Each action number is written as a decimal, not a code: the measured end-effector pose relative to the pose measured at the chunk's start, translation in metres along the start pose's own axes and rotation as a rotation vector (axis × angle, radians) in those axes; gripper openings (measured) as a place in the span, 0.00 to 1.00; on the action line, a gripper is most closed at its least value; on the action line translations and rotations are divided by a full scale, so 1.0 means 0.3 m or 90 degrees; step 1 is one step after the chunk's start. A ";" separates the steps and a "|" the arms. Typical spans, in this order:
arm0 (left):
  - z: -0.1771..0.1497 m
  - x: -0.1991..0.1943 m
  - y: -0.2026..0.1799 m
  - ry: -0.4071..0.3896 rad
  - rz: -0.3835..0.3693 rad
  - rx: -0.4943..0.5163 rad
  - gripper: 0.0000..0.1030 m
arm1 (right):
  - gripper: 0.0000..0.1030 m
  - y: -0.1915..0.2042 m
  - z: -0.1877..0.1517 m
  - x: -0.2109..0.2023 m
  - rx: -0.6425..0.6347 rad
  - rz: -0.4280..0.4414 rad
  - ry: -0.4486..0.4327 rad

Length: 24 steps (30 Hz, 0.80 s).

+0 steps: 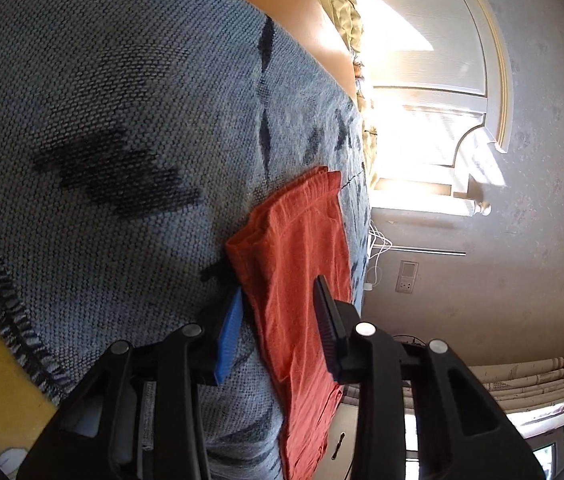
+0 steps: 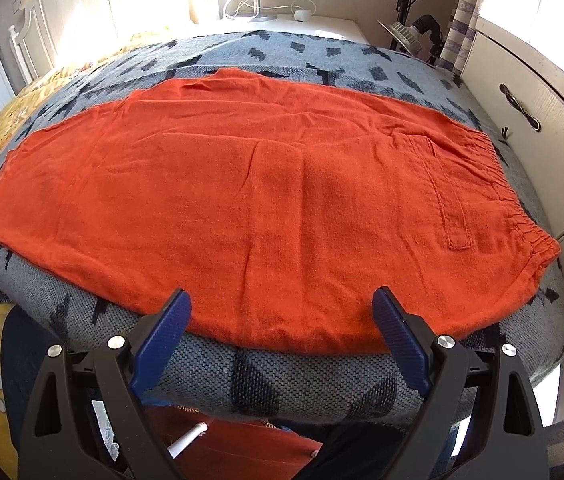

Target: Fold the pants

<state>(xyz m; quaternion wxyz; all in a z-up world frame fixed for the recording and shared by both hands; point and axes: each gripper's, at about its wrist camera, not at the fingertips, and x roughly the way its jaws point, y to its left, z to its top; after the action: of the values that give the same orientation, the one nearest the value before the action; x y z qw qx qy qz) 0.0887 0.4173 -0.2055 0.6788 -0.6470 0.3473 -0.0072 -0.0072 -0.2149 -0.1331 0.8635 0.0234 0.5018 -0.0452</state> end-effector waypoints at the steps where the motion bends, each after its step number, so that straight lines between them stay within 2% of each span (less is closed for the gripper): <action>1: 0.001 0.006 -0.016 -0.005 0.017 0.016 0.31 | 0.86 0.008 0.002 0.001 -0.005 0.002 0.000; 4: -0.001 0.021 -0.063 -0.013 0.066 0.066 0.28 | 0.86 0.030 0.009 -0.006 -0.016 0.013 -0.004; 6: -0.004 0.034 -0.091 -0.018 0.118 0.106 0.14 | 0.86 0.041 0.013 -0.009 -0.018 0.020 -0.005; 9: -0.010 0.045 -0.120 -0.027 0.153 0.146 0.12 | 0.86 0.050 0.016 -0.009 -0.022 0.027 -0.003; 12: -0.030 0.043 -0.140 -0.040 0.178 0.177 0.11 | 0.86 0.053 0.017 -0.005 -0.026 0.029 0.000; 19: -0.047 0.023 -0.140 -0.054 0.191 0.197 0.11 | 0.86 0.031 0.018 -0.009 -0.016 0.033 -0.001; 21: -0.062 0.022 -0.175 -0.065 0.218 0.237 0.11 | 0.86 0.018 0.024 -0.017 -0.005 0.036 -0.004; 24: -0.133 0.029 -0.286 -0.098 0.297 0.354 0.11 | 0.86 -0.015 0.038 -0.038 0.024 0.061 -0.009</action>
<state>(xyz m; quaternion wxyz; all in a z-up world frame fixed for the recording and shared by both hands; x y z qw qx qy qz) 0.1138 0.3645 -0.1305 0.8361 -0.3398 0.4182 0.1025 -0.0033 -0.2198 -0.1176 0.8677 0.0631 0.4929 -0.0131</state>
